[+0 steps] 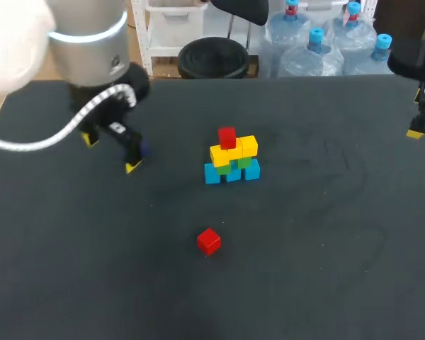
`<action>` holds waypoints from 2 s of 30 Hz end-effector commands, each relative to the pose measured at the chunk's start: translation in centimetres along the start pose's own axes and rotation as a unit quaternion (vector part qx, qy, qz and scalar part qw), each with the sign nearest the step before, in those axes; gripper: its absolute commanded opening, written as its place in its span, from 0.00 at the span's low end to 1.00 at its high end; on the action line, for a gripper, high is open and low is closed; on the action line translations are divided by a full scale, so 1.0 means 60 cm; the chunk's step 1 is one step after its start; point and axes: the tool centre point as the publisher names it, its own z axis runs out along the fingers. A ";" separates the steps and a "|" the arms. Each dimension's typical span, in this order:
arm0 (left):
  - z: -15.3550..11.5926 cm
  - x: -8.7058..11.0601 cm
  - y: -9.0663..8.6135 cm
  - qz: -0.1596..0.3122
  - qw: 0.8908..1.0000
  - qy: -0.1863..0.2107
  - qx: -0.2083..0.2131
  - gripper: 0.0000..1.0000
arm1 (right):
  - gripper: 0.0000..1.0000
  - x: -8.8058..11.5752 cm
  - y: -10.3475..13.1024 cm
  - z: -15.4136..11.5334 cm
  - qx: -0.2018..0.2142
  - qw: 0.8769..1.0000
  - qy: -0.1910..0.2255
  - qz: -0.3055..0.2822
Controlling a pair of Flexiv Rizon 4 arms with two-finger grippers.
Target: Place the blue cubes, place green cubes on the blue cubes, place the yellow cubes on the green cubes, then place the red cubes on the yellow cubes, and place purple cube on the red cubes.
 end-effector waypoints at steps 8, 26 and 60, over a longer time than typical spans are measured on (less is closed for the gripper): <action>0.005 0.030 -0.005 0.000 1.000 -0.024 0.008 1.00 | 1.00 -0.015 0.034 -0.016 0.008 0.999 0.009 -0.043; 0.005 0.030 -0.005 0.000 1.000 -0.024 0.008 1.00 | 1.00 -0.129 0.268 -0.048 -0.077 0.941 -0.050 -0.324; 0.005 0.030 -0.005 0.000 1.000 -0.024 0.008 1.00 | 1.00 -0.388 0.453 0.004 -0.090 0.777 -0.072 -0.619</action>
